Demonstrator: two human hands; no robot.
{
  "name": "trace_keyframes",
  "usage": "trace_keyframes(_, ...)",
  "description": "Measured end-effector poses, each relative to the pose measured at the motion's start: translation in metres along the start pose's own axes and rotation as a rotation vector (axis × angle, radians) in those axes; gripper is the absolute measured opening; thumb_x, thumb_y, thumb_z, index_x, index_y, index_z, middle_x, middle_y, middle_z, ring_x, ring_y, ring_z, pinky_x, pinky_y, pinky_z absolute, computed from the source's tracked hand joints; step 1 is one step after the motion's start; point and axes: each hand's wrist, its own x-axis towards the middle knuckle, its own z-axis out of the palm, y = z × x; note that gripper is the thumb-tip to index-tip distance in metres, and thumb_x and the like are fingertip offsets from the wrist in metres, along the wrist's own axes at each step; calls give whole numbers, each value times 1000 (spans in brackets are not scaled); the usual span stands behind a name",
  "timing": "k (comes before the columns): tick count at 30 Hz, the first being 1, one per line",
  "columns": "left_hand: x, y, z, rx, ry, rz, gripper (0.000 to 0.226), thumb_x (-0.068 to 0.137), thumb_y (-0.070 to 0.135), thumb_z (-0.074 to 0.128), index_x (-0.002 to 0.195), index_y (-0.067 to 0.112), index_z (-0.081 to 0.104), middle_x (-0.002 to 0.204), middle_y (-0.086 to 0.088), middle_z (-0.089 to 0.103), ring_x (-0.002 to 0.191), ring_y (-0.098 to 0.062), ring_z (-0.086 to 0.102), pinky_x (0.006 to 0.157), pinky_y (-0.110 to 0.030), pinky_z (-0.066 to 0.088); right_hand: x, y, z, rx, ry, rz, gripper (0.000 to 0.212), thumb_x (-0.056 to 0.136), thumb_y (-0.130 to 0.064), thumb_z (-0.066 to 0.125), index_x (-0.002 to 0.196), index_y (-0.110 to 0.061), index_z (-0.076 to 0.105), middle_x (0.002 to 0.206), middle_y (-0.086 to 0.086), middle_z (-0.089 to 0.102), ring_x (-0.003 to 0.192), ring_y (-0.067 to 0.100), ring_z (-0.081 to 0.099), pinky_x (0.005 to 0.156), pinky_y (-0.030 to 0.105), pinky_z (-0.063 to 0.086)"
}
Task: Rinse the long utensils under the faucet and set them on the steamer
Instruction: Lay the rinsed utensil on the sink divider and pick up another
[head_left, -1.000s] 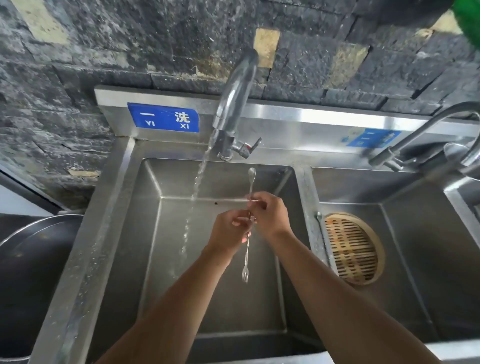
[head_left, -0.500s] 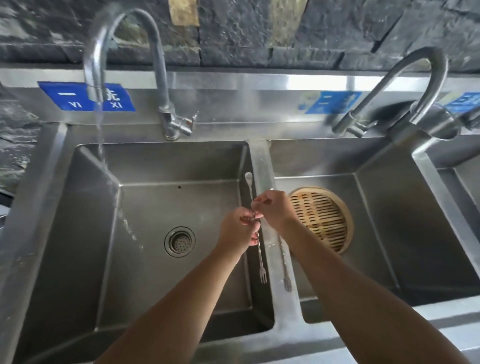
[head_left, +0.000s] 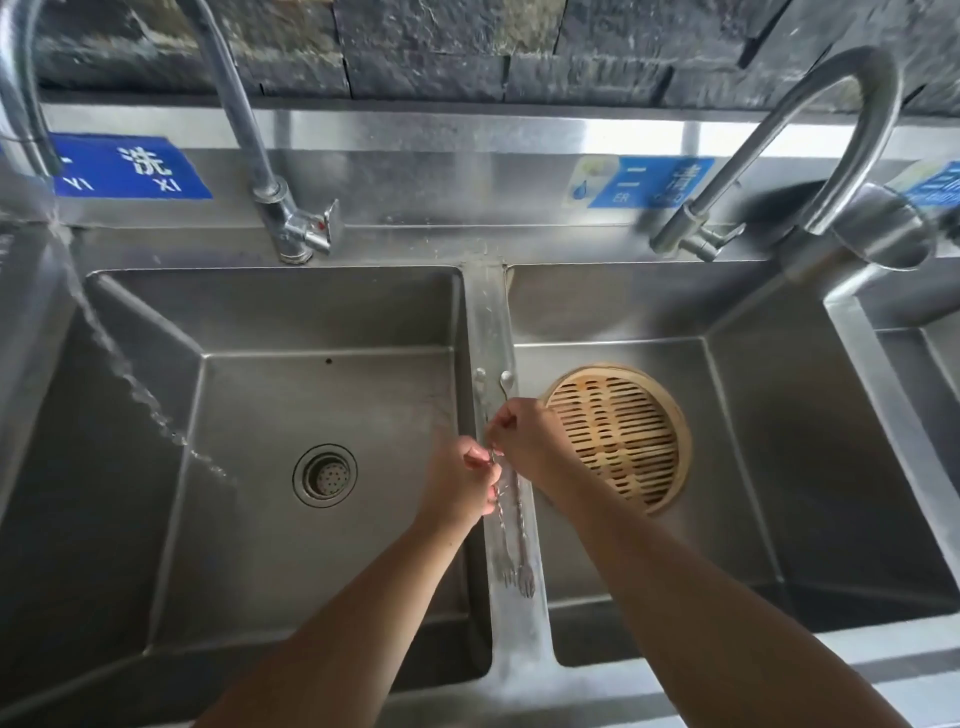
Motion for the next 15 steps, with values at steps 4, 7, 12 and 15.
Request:
trace_keyframes(4, 2, -4, 5, 90, 53, 65, 9, 84, 0, 58, 75, -2, 60, 71, -25, 67, 56, -23, 58, 58, -43, 54, 3, 4, 5, -24, 17, 16, 9, 87, -16, 65, 82, -11, 71, 77, 5, 73, 74, 19, 69, 71, 42, 62)
trace_keyframes(7, 4, -6, 8, 130, 78, 90, 8, 82, 1, 57, 75, 0, 61, 75, -25, 67, 62, -34, 59, 64, -50, 56, 5, 8, 7, -23, 22, 34, 9, 87, -18, 67, 83, -12, 71, 78, 5, 73, 75, 20, 70, 73, 43, 62)
trace_keyframes(12, 1, -8, 10, 170, 93, 124, 9, 82, -1, 54, 74, -1, 59, 73, -23, 67, 63, -31, 62, 63, -55, 56, 7, 9, 9, -74, 4, 4, 10, 89, -21, 66, 84, -14, 70, 80, 4, 72, 79, 22, 70, 73, 41, 61)
trace_keyframes(15, 0, -8, 11, 202, 103, 121, 9, 83, 2, 56, 75, 2, 62, 74, -18, 68, 67, -34, 66, 65, -52, 57, 8, 10, 10, -95, -12, -4, 11, 91, -24, 63, 89, -15, 70, 84, 5, 72, 80, 22, 69, 74, 42, 61)
